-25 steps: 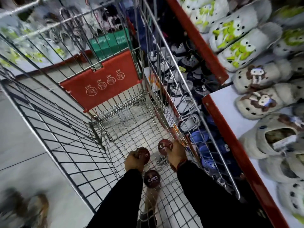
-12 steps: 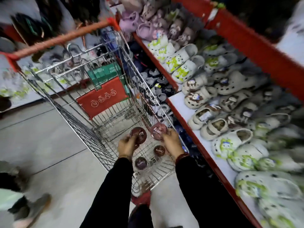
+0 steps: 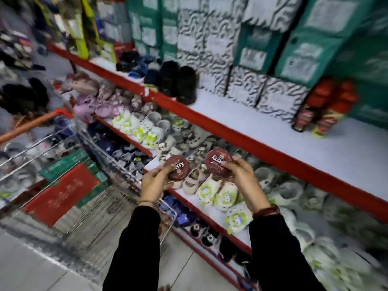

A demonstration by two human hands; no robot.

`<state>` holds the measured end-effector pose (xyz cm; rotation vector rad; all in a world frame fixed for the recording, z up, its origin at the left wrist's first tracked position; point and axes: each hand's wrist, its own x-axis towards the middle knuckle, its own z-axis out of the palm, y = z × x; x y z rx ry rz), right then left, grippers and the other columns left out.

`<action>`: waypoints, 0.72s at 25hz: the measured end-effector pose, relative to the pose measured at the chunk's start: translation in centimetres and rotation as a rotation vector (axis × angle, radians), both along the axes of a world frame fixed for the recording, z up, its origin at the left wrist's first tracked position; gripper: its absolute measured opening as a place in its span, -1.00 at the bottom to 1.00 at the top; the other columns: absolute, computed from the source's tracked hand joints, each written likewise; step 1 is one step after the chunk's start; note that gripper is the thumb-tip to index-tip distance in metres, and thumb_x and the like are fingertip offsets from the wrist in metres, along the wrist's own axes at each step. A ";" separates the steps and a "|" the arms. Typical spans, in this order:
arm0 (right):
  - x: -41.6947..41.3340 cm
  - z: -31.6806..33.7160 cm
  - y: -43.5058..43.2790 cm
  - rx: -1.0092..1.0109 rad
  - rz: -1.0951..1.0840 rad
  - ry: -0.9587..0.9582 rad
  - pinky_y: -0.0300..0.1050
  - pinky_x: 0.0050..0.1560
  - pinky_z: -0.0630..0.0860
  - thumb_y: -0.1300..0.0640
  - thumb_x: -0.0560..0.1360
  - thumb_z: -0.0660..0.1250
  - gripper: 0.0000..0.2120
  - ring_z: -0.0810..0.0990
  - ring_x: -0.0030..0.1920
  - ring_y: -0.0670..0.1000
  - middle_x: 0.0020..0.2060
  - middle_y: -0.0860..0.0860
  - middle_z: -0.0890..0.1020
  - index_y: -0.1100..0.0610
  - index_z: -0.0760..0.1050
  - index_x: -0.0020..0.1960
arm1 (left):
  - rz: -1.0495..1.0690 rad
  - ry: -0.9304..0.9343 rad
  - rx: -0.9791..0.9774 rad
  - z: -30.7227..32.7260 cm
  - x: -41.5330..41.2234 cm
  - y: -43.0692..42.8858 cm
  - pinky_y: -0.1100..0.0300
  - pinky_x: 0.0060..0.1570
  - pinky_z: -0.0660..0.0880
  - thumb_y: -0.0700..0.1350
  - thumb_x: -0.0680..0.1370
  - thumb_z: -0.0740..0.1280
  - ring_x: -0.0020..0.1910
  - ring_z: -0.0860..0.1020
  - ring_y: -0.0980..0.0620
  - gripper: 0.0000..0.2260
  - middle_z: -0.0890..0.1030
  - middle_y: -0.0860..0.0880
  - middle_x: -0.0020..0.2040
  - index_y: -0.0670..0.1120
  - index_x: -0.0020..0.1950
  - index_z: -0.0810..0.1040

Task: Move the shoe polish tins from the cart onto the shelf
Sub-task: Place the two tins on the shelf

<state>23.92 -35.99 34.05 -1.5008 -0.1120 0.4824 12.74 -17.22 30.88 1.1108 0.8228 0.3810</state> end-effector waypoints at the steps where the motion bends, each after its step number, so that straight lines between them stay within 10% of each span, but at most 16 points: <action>1: 0.8 1.2 -2.0 0.031 -0.058 -0.014 -0.23 -0.36 0.60 0.32 0.50 0.30 -0.85 0.64 -0.10 0.15 -0.06 0.14 0.66 0.09 0.55 -0.10 | -0.057 -0.034 0.030 1.5 1.6 -1.2 0.24 -0.37 0.57 -0.21 0.51 0.38 -0.40 0.61 0.16 -0.87 0.67 0.05 -0.42 -0.06 -0.23 0.58; 15: 6.1 9.8 -24.1 -0.094 -0.583 -0.221 -0.14 -0.15 0.61 0.25 0.54 0.28 -0.85 0.62 -0.05 0.08 -0.03 0.12 0.63 0.16 0.50 0.11 | -0.663 -0.213 0.447 13.9 18.6 -22.3 0.27 -0.37 0.45 -0.07 0.46 0.45 -0.31 0.50 0.10 -0.94 0.59 0.04 -0.32 -0.04 -0.16 0.64; 18: 8.3 8.4 -26.5 -0.320 -0.653 -0.217 0.12 0.03 0.63 0.24 0.53 0.30 -0.78 0.65 0.05 0.20 0.09 0.23 0.65 0.20 0.50 0.18 | -0.739 -0.101 0.565 13.0 21.9 -26.0 0.12 -0.05 0.60 -0.02 0.39 0.48 -0.15 0.56 -0.01 -0.77 0.65 -0.02 -0.14 -0.09 -0.02 0.68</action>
